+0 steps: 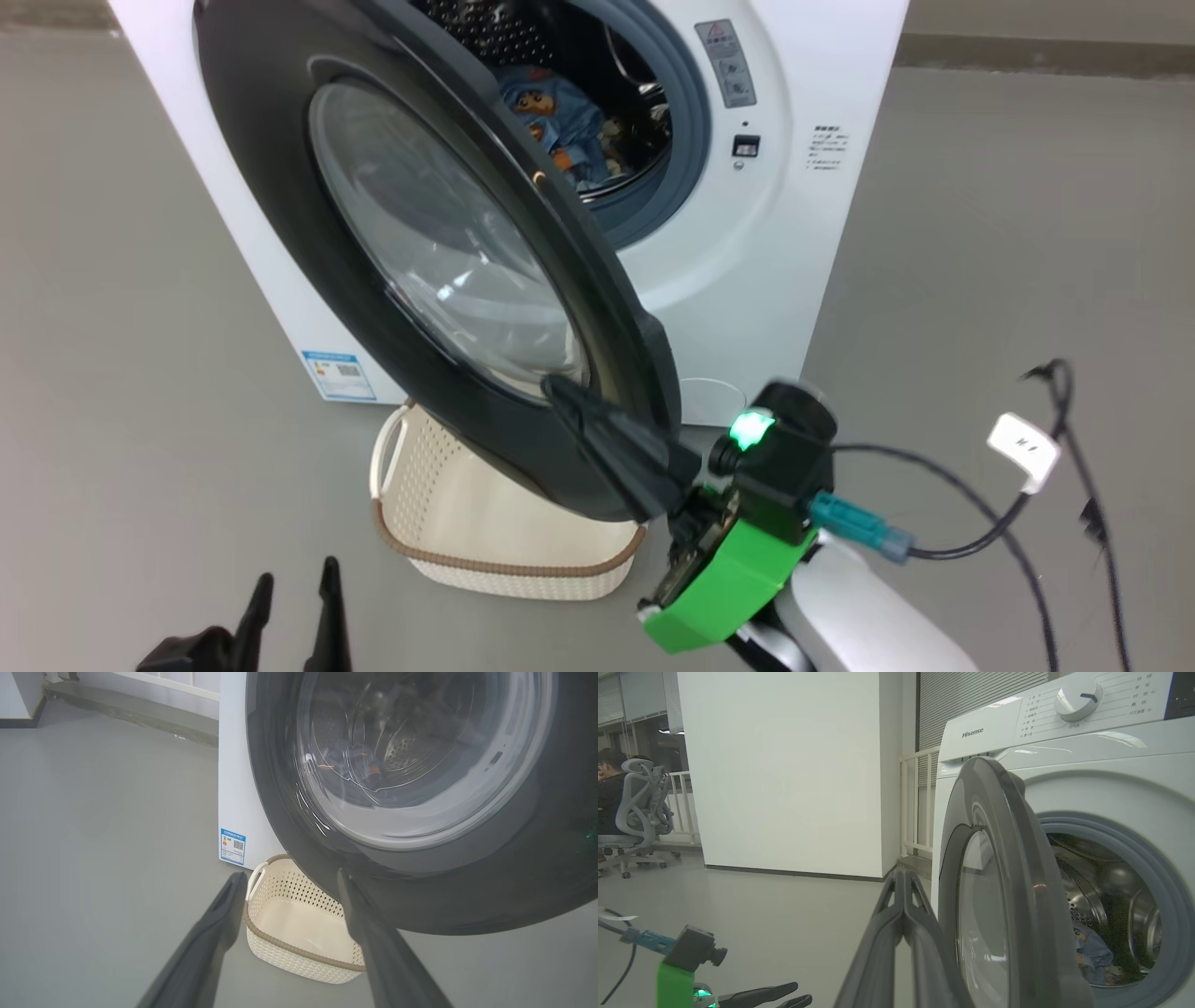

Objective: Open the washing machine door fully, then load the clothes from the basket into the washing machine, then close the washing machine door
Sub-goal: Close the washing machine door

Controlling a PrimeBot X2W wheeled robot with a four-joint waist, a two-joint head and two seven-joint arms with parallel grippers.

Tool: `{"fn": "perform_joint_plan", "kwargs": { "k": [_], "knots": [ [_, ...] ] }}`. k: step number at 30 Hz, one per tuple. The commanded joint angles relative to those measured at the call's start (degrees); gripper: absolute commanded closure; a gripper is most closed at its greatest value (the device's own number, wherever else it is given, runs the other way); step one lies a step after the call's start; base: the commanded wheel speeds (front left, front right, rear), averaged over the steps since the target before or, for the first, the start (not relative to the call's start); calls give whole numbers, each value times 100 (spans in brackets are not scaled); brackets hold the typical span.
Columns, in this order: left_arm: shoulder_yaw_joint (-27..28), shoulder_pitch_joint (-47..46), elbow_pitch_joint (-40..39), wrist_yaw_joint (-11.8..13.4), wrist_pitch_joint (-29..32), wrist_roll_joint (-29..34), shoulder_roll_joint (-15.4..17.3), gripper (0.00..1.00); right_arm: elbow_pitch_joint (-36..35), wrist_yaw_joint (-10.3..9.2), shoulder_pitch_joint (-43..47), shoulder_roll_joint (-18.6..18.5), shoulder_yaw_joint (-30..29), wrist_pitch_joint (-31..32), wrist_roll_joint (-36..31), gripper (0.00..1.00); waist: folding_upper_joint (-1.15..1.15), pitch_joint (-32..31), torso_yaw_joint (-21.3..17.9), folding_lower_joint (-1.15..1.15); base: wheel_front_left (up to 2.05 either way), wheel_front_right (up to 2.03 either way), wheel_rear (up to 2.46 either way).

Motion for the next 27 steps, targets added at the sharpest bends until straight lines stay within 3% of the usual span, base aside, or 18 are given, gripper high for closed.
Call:
{"fn": "perform_joint_plan", "kwargs": {
  "k": [1, 13, 27],
  "knots": [
    [80, -259, -174, 43, -42, -42, 68, 0, 76, 9, 55, 141, 133, -26, 79, 100, 0, 103, 90, 0, 0, 0, 0],
    [-386, -458, -374, 238, -42, -308, 68, 0, 997, 9, -5, 162, -117, -26, 247, 100, 0, 495, 125, 0, 0, 0, 0],
    [-646, -638, -603, 429, -42, -261, 68, 0, 1016, 9, -451, 150, -791, -26, 119, 100, 0, 1188, 79, 0, 0, 0, 0]
  ]
}}
